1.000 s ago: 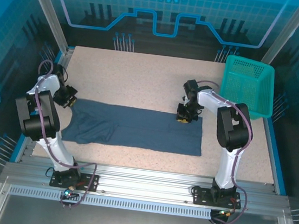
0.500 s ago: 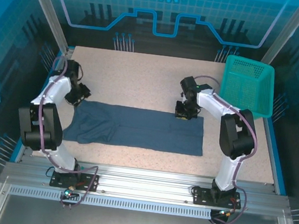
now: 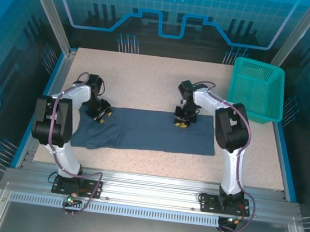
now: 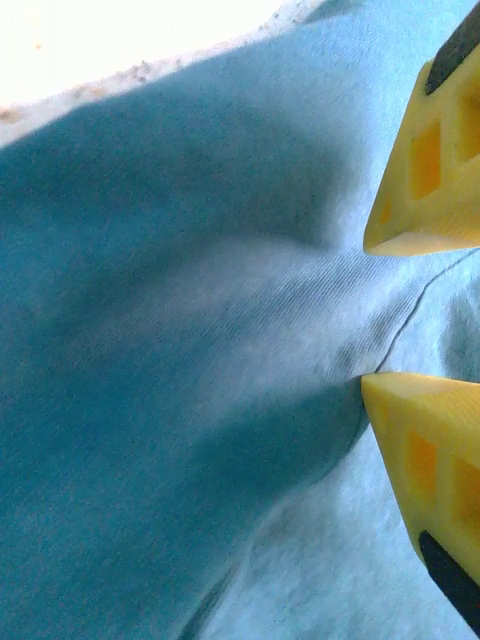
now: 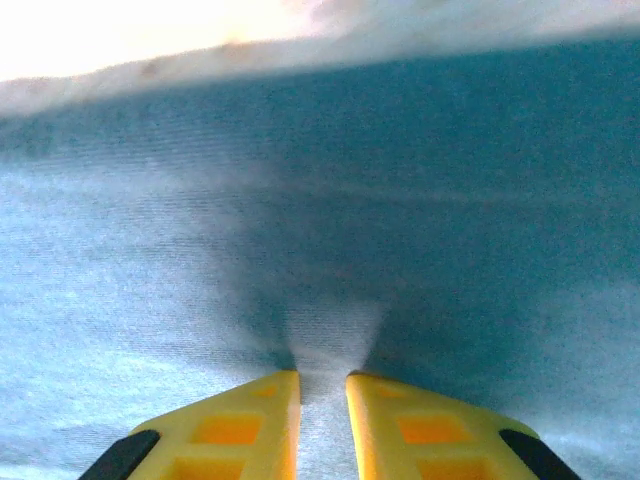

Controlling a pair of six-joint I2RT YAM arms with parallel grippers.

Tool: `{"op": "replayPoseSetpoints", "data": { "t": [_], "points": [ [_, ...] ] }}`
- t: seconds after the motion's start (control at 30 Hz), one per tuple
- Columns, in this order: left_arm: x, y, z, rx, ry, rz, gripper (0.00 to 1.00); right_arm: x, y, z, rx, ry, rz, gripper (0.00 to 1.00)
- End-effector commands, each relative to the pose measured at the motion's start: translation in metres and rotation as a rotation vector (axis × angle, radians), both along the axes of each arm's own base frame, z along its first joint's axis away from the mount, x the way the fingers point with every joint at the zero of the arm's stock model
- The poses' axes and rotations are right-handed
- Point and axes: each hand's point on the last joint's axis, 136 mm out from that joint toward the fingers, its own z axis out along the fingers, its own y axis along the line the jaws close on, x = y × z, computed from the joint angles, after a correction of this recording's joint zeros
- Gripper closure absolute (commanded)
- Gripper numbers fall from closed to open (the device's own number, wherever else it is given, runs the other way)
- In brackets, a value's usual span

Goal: Fold and stack the t-shirts

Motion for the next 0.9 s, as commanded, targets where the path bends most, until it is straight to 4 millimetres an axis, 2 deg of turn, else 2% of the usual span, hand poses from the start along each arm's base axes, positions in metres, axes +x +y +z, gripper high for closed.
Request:
{"op": "replayPoseSetpoints", "data": {
  "t": [0.0, 0.07, 0.17, 0.27, 0.33, 0.4, 0.47, 0.53, 0.67, 0.77, 0.87],
  "points": [
    [0.017, -0.023, 0.003, -0.081, -0.020, 0.013, 0.62, 0.001, -0.048, -0.014, -0.078, 0.106, -0.081, 0.77],
    [0.024, -0.033, 0.003, -0.092, -0.025, -0.003, 0.62, 0.013, -0.060, -0.013, -0.075, 0.111, -0.098, 0.77],
    [0.038, -0.044, 0.002, -0.103, -0.048, -0.031, 0.61, 0.027, -0.069, -0.012, -0.069, 0.107, -0.106, 0.77],
    [0.049, -0.043, 0.003, -0.066, -0.050, -0.062, 0.60, 0.034, -0.071, -0.012, -0.062, 0.091, -0.106, 0.75],
    [0.051, -0.035, 0.014, 0.010, -0.066, -0.089, 0.59, 0.038, -0.067, -0.008, -0.045, 0.069, -0.099, 0.74],
    [0.049, -0.026, 0.035, 0.106, -0.105, -0.117, 0.54, 0.044, -0.060, 0.002, -0.028, 0.013, -0.072, 0.71],
    [0.036, -0.019, 0.052, 0.165, -0.128, -0.134, 0.53, 0.050, -0.050, 0.018, -0.011, -0.065, -0.030, 0.67],
    [0.018, -0.016, 0.061, 0.169, -0.134, -0.141, 0.53, 0.054, -0.042, 0.033, -0.018, -0.134, 0.012, 0.66],
    [-0.027, -0.021, 0.052, 0.116, -0.100, -0.161, 0.54, 0.052, -0.023, 0.058, 0.019, -0.241, 0.079, 0.64],
    [-0.039, -0.036, 0.037, 0.027, -0.133, -0.188, 0.53, 0.044, -0.006, 0.057, 0.119, -0.241, 0.096, 0.63],
    [-0.038, -0.038, 0.025, 0.013, -0.151, -0.204, 0.53, 0.035, 0.008, 0.050, 0.193, -0.208, 0.112, 0.63]
  ]
}}
